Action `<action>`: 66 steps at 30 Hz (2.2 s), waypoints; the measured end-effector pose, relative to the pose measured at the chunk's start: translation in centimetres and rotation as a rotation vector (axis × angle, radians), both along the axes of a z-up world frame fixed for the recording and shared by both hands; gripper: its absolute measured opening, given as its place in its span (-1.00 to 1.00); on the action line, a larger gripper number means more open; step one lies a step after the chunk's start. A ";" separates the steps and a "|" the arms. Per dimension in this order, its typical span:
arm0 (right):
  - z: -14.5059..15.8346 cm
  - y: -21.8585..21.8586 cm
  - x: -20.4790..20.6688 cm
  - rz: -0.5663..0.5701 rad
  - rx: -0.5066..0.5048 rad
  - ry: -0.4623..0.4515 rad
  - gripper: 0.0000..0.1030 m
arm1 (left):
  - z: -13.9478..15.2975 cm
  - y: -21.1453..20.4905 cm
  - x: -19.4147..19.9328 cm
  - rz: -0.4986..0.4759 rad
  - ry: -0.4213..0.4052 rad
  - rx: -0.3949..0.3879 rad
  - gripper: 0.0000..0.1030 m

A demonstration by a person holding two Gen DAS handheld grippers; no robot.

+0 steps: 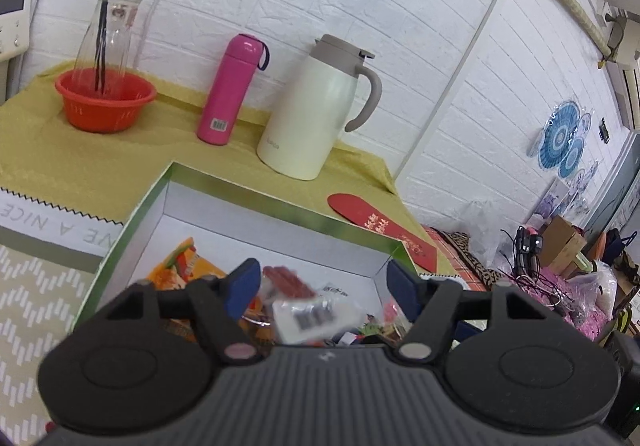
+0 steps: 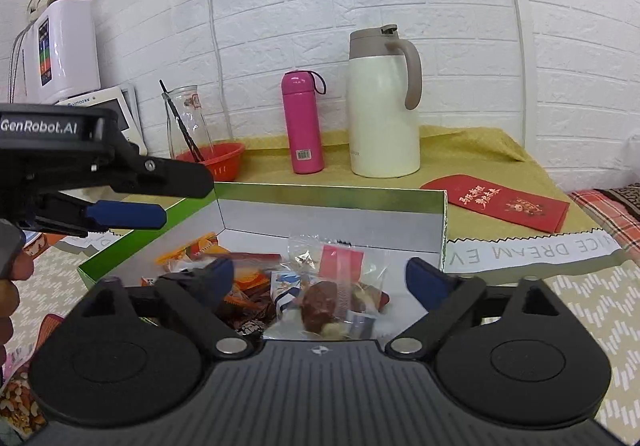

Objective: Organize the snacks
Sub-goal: 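Lower both held snacks into the green box and open both grippers, then grasp the brown egg in orange wrapper with the right gripper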

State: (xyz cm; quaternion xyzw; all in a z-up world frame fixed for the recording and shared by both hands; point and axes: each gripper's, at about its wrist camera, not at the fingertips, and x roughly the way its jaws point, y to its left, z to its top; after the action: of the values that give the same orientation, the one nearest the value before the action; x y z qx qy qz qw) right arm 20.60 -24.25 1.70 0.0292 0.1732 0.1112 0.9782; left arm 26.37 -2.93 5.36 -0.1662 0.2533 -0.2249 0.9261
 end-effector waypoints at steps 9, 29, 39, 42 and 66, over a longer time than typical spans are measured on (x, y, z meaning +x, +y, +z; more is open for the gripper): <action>0.4 0.6 -2.1 0.032 -0.111 -0.058 1.00 | 0.5 -0.8 -1.7 0.069 -0.029 0.102 0.70; 3.7 1.0 -10.1 0.047 -0.102 -0.040 1.00 | 2.6 -0.4 -9.4 0.129 -0.069 0.195 0.74; 0.4 0.8 -14.6 0.068 -0.034 0.084 1.00 | 1.2 -0.1 -14.5 0.067 -0.063 0.218 0.74; -1.5 0.7 -15.6 0.048 -0.023 0.133 1.00 | -0.5 0.9 -15.6 0.072 -0.006 0.171 0.74; -3.8 1.8 -14.3 0.021 -0.125 0.258 0.21 | -4.5 1.1 -17.0 -0.120 0.057 0.149 0.74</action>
State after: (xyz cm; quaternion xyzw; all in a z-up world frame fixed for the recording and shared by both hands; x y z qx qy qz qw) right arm 6.34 -22.41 -2.07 -0.0195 0.3041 0.1057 0.9465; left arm 9.36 -1.87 0.88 -0.0877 0.3049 -0.2556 0.9132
